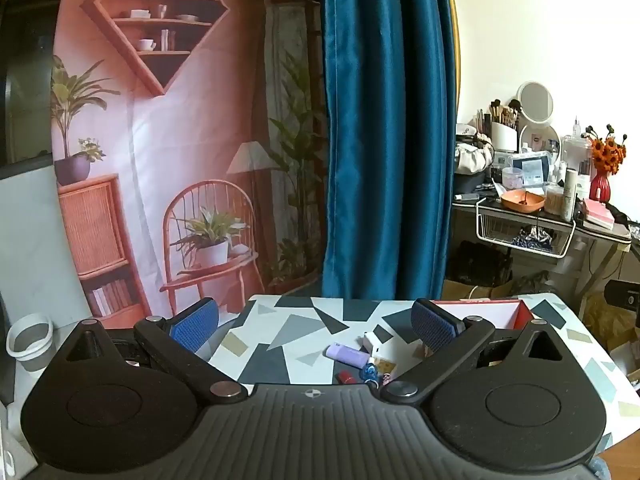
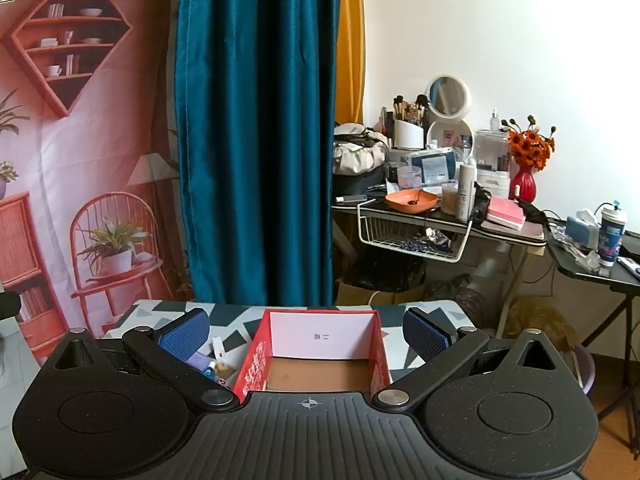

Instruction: Organize rigid objects

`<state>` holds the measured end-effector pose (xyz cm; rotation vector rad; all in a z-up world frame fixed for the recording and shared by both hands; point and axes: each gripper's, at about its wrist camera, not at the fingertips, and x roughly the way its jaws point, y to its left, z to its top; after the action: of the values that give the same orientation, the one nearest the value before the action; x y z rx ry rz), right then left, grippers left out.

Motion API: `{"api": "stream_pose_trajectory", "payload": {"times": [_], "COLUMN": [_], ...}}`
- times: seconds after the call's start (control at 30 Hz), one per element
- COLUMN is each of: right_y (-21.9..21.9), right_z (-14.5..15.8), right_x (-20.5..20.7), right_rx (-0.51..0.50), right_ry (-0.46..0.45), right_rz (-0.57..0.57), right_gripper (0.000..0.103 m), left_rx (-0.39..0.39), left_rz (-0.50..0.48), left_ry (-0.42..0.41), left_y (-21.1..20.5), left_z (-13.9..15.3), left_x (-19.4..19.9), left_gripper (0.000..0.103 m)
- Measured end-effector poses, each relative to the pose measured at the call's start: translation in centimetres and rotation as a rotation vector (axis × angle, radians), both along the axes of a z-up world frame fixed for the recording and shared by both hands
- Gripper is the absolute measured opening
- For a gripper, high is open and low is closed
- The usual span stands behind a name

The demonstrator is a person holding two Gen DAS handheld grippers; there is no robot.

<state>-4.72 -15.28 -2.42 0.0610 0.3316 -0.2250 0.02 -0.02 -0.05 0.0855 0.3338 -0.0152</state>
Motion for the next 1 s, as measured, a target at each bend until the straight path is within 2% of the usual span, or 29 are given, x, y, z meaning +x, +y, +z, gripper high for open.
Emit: {"api": "stream_pose_trajectory", "payload": {"times": [0.3, 1.0], "right_y": [0.12, -0.20], "right_z": [-0.06, -0.52], "right_x": [0.04, 0.26], "right_rx": [0.000, -0.019], "right_ry": [0.006, 0.032], "right_rz": [-0.004, -0.039], "right_gripper": [0.103, 0.103], "left_rx": [0.006, 0.028], "left_rz": [0.002, 0.023], "left_ry": [0.031, 0.009], "left_y": [0.63, -0.09], "left_z": [0.11, -0.10], "left_x": [0.07, 0.06], "left_gripper": [0.103, 0.103]}}
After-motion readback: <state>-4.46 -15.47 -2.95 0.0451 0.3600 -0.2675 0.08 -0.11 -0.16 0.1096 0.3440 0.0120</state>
